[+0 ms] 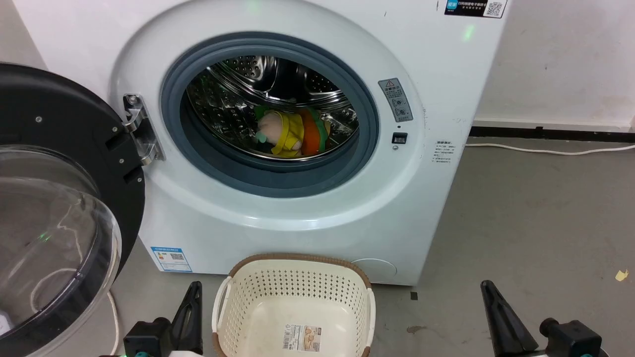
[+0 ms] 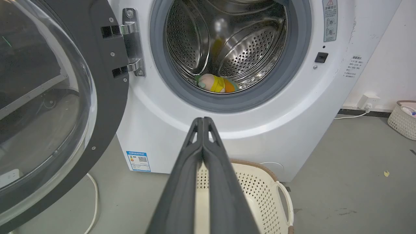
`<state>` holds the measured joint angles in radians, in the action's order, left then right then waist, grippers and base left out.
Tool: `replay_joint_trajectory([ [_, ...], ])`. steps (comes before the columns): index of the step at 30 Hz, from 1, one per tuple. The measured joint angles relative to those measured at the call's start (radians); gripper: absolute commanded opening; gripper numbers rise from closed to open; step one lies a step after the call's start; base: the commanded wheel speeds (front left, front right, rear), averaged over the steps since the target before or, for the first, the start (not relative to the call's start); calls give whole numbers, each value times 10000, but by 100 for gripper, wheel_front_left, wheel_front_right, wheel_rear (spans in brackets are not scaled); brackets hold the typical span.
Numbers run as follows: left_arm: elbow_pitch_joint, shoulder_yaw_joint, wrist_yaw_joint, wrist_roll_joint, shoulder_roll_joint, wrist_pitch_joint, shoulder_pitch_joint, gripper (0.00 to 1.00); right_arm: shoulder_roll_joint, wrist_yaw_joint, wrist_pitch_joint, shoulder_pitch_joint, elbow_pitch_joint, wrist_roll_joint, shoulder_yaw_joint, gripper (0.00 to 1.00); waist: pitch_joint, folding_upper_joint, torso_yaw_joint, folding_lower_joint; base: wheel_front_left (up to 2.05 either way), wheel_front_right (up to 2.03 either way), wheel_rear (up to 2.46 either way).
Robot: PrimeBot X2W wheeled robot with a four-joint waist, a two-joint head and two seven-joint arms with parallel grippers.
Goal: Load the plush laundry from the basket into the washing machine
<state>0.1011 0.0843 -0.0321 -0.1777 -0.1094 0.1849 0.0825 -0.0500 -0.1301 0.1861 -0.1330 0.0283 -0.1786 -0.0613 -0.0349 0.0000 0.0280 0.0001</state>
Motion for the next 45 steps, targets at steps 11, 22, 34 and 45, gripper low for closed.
replay_joint_trajectory([
  [11,-98,-81,13,180,48,-196,-39,0,0,0,-209,194,-33,221,77,0,43,0,-34,0,0,0,0],
  [22,-207,-188,59,389,119,-443,-115,0,0,0,-439,323,-46,408,153,0,85,0,-68,0,0,0,0],
  [34,-339,-311,105,619,234,-673,-224,0,0,0,-694,480,-79,644,228,0,131,0,-105,0,0,0,0],
  [45,-453,-384,148,805,299,-892,-273,0,0,0,-888,600,-100,840,284,0,174,0,-139,0,0,0,0],
])
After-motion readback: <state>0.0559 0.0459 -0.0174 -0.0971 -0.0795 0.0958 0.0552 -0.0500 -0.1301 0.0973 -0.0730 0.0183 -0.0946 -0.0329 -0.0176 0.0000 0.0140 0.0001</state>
